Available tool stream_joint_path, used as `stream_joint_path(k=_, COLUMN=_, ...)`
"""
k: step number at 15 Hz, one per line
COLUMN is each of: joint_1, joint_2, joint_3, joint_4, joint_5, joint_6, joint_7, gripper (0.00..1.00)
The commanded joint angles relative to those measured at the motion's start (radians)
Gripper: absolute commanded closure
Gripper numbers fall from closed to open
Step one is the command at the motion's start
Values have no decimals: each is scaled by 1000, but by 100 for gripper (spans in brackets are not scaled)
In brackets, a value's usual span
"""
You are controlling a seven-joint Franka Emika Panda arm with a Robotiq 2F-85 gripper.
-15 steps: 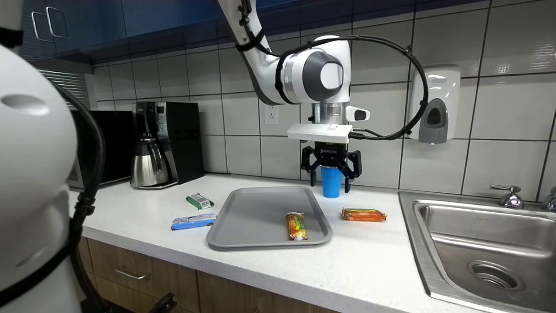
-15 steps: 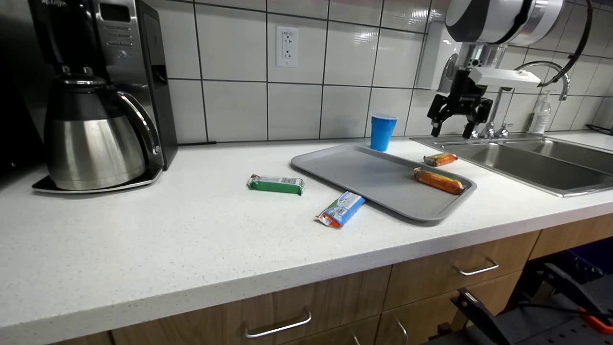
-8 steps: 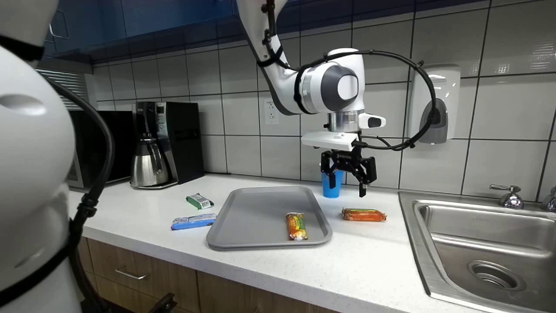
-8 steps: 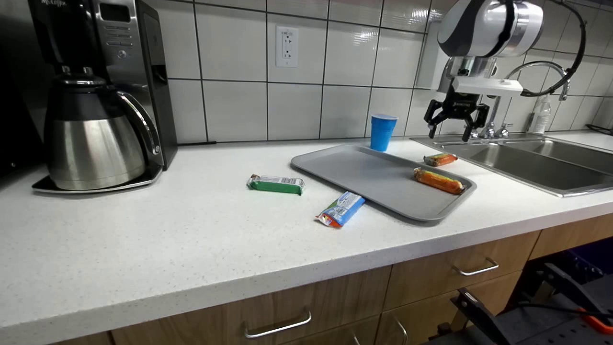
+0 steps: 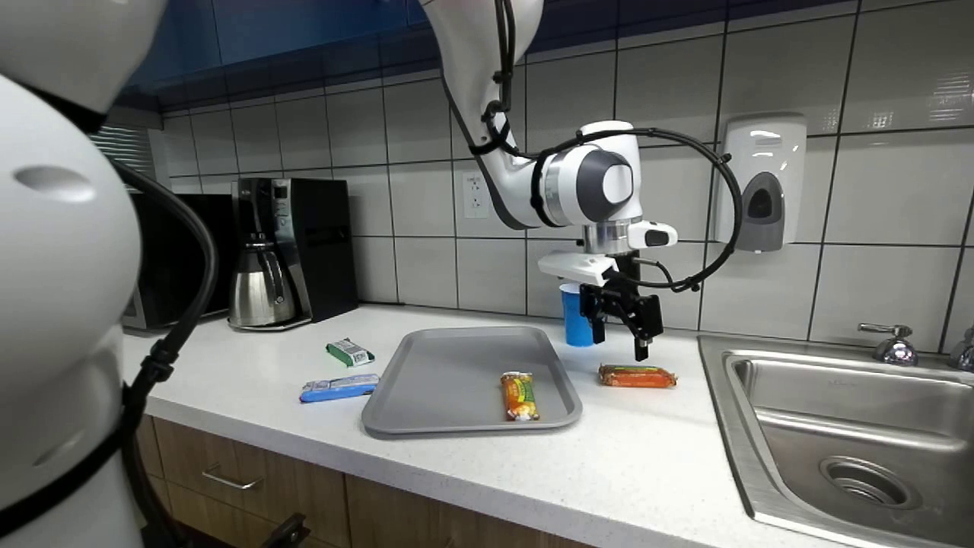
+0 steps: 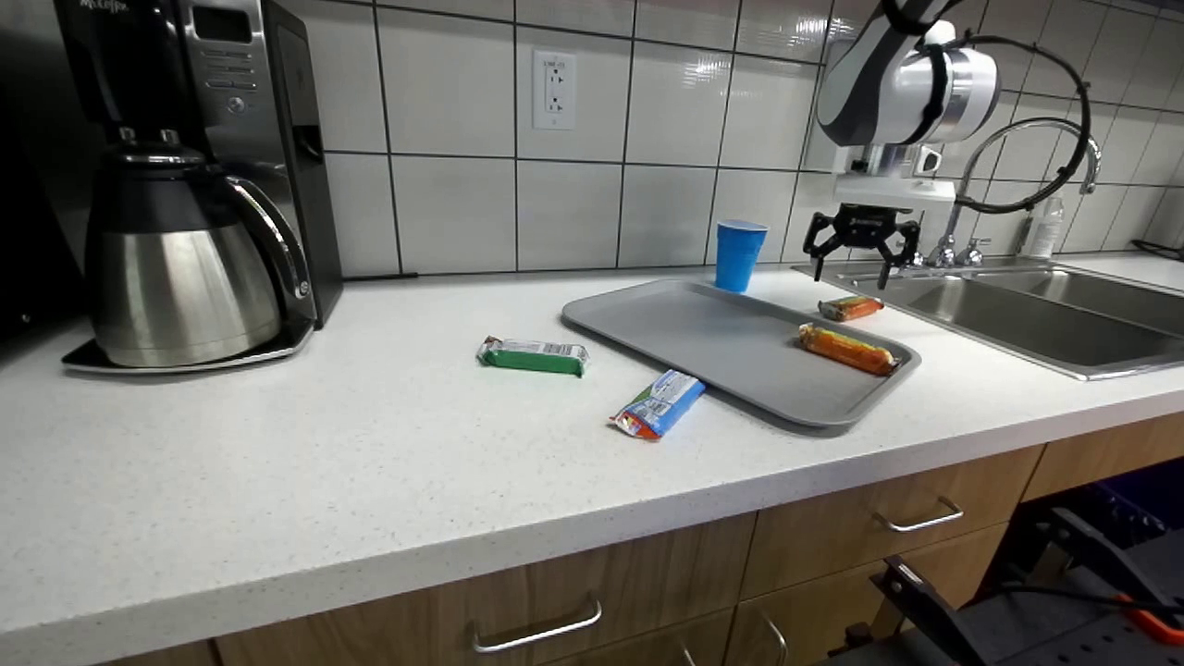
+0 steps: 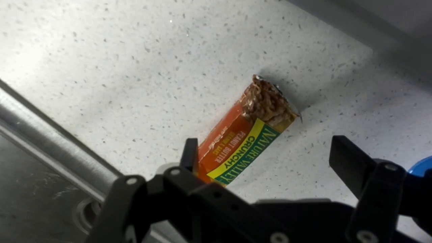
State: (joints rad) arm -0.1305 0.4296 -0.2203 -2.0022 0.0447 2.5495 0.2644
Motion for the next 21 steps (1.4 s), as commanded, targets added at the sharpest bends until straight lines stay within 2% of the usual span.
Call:
stream_joint_path(k=1, joint_1=27, joint_2=74, joint_3=-32, joint_4=87, joint_5=-19, joint_6=-25, joint_7=121, gripper=0)
stream_joint_path(k=9, joint_1=30, joint_2=149, joint_3=-44, joint_4=160, joint_5=-3, joint_6=-68, joint_7=198, gripper=0)
stream_joint_path(k=21, joint_1=33, joint_2=153, joint_3=-47, joint_4=152, joint_5=-9, joint_6=-86, joint_7=199, gripper=0)
